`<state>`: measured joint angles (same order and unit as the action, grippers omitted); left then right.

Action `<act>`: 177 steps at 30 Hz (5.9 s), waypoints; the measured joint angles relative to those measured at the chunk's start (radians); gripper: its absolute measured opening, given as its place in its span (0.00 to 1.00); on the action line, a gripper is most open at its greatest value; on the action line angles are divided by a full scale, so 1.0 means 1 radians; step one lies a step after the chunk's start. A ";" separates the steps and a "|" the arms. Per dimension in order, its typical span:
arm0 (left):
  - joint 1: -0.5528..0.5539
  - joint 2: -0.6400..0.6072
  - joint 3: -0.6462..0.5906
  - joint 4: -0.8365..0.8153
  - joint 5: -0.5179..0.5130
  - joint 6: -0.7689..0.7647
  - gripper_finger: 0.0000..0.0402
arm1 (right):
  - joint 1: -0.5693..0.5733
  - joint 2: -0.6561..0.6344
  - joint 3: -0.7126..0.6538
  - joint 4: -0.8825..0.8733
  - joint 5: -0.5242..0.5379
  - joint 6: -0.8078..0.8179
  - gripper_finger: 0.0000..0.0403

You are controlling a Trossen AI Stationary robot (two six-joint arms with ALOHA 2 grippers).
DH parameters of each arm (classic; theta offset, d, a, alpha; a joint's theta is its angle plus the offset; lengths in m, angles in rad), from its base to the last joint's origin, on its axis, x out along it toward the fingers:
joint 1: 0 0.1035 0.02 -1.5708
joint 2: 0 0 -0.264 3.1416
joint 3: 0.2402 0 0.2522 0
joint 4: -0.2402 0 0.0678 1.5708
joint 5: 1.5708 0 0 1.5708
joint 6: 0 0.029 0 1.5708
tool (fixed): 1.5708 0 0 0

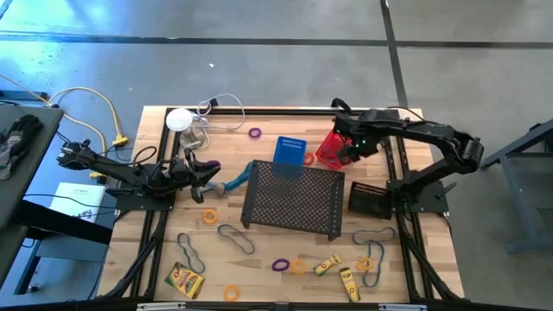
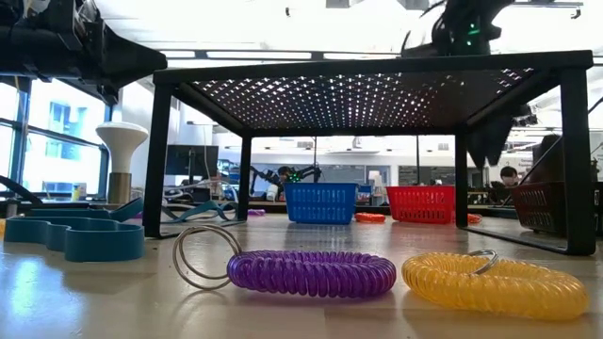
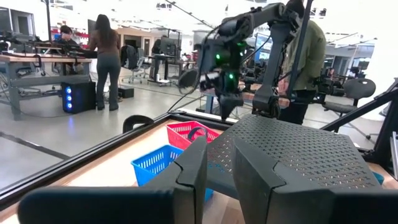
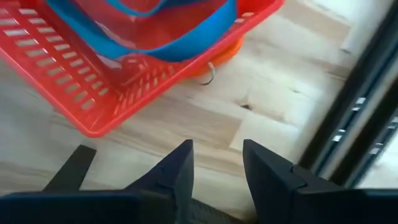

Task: Pick & Place Office Desk Supplies
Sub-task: Put the orange spiral keychain into the black bin, then put the yellow spiral keychain into the black bin

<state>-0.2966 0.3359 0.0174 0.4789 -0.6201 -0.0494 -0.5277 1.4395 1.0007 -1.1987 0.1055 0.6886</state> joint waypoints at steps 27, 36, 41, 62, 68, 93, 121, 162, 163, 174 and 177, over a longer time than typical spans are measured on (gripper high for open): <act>0.000 0.000 0.000 -0.001 -0.001 -0.003 0.16 | -0.096 0.048 -0.230 0.432 0.034 0.041 0.30; 0.000 0.000 0.000 -0.001 -0.001 -0.003 0.16 | -0.096 0.105 -0.230 0.461 0.044 0.040 0.30; -0.001 0.000 0.000 -0.001 -0.001 -0.003 0.16 | -0.097 0.105 -0.230 0.460 0.092 0.041 0.30; -0.001 0.000 0.000 -0.001 -0.001 -0.003 0.16 | -0.097 0.103 -0.291 0.548 0.112 -0.019 0.26; -0.001 0.000 0.000 0.000 -0.001 -0.003 0.16 | -0.095 0.103 -0.291 0.546 0.132 -0.036 0.04; -0.001 0.000 0.000 0.000 -0.001 -0.003 0.16 | 0.077 -0.284 -0.248 0.218 0.250 0.028 0.01; -0.001 0.000 0.000 0.005 -0.001 -0.015 0.16 | 1.001 -0.218 -0.244 -0.050 0.123 0.865 0.02; -0.020 0.218 0.000 0.101 0.023 -0.166 0.16 | 1.337 -0.100 -0.011 0.253 -0.130 1.198 0.41; -0.021 0.228 0.000 0.116 0.023 -0.166 0.16 | 1.364 -0.081 -0.011 0.306 -0.109 1.206 0.41; -0.021 0.318 0.000 0.281 0.023 -0.176 0.16 | 1.482 0.161 -0.012 0.351 -0.188 1.369 0.37; -0.021 0.338 0.000 0.283 0.022 -0.205 0.16 | 1.491 0.196 -0.012 0.382 -0.191 1.331 0.37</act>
<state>-0.3172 0.6739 0.0170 0.7616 -0.5980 -0.2540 0.9638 1.6354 0.9882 -0.8163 -0.0852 2.0201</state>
